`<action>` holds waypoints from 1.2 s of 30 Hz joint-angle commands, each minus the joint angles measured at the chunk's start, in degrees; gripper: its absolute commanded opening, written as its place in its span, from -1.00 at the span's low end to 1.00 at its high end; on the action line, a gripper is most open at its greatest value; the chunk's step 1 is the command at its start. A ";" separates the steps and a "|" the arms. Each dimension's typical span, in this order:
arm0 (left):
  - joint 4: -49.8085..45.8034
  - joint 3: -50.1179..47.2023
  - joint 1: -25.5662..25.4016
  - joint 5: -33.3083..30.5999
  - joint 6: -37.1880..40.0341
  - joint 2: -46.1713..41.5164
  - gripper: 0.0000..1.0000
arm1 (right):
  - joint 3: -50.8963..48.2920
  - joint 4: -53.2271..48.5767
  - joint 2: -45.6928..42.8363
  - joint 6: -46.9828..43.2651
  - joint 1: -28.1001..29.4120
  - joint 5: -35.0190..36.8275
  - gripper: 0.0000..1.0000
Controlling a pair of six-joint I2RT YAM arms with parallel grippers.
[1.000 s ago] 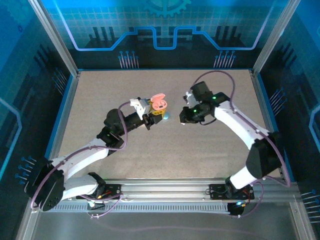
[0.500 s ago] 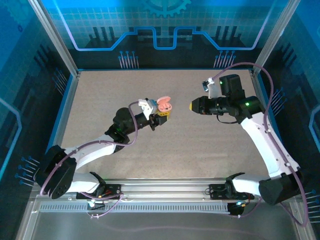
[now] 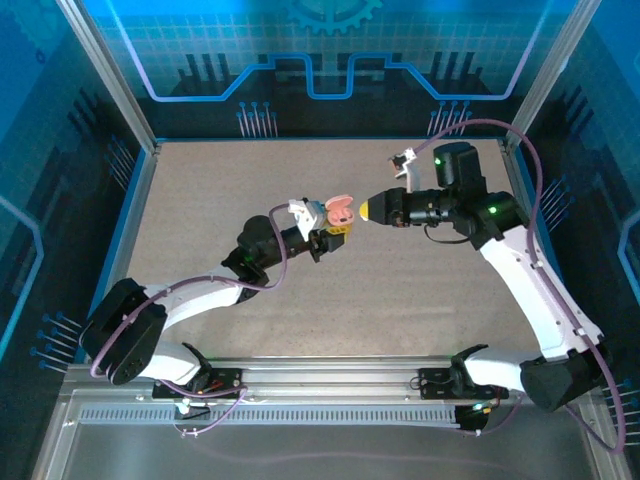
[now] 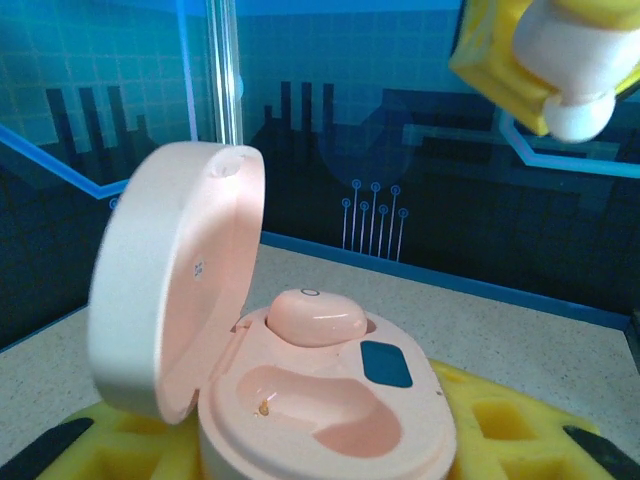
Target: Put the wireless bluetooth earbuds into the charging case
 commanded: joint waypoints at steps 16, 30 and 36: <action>5.08 1.96 -1.97 -1.19 -0.76 1.21 -0.38 | 4.52 3.21 7.90 2.06 7.57 5.74 -0.57; 5.85 1.62 -2.12 -1.54 -0.90 0.36 -0.38 | 7.15 -1.94 10.27 -0.54 10.01 11.67 -0.57; 6.18 1.45 -2.18 -1.76 -0.94 -0.05 -0.38 | 8.11 -4.35 10.67 -1.53 10.71 14.78 -0.56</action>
